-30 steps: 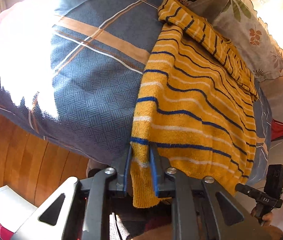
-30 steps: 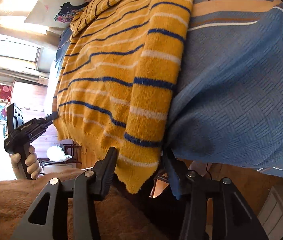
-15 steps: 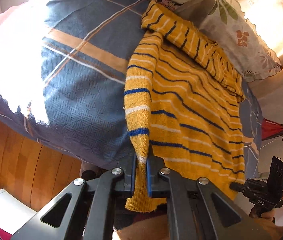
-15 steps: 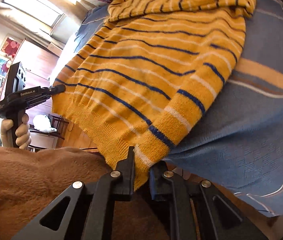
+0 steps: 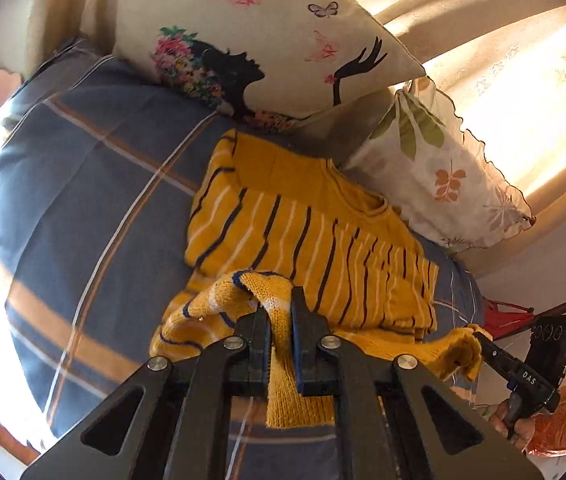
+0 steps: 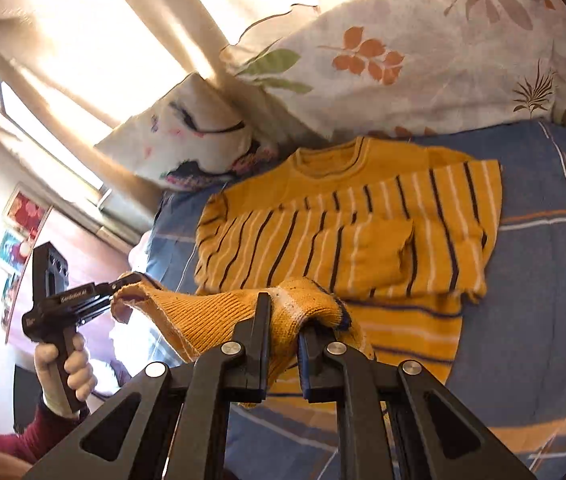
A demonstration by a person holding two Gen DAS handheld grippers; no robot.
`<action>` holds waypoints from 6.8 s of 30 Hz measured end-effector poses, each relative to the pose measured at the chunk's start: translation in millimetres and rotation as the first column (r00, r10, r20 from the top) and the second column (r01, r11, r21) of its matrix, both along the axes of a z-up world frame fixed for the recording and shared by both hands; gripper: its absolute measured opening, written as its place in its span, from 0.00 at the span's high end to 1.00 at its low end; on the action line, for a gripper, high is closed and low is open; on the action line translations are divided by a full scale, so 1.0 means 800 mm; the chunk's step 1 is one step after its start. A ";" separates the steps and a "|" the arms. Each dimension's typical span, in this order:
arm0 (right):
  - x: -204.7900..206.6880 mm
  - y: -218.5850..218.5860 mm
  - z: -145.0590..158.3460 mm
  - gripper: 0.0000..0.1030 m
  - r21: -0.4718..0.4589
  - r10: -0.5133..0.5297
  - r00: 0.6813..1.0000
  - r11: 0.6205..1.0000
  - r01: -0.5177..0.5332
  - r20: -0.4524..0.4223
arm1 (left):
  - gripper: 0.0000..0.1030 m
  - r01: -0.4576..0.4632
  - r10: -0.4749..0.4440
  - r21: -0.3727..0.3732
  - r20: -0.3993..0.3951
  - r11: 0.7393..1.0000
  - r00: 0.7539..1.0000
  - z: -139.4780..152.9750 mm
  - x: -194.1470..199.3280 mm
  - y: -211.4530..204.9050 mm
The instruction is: Fold small clothes
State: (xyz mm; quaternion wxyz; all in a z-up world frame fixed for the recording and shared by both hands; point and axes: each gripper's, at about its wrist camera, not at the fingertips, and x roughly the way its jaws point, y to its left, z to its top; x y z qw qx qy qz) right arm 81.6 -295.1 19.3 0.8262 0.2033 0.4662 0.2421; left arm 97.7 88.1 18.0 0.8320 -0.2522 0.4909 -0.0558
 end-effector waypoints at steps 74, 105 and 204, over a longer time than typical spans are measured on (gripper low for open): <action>0.203 0.050 -0.065 0.57 -0.419 -0.119 0.993 0.901 0.113 0.011 | 0.88 0.118 -0.101 0.187 -0.097 0.975 0.990 -0.092 0.226 0.028; -0.003 -0.092 -0.109 0.58 -0.362 -0.352 0.928 0.887 0.288 -0.125 | 0.69 -0.096 0.106 0.056 -0.200 0.994 0.974 -0.097 0.039 0.089; 0.124 -0.117 -0.122 0.86 -0.123 -0.157 0.979 0.982 0.141 -0.131 | 0.56 0.364 -0.333 0.210 -0.169 0.908 0.928 -0.071 0.057 -0.276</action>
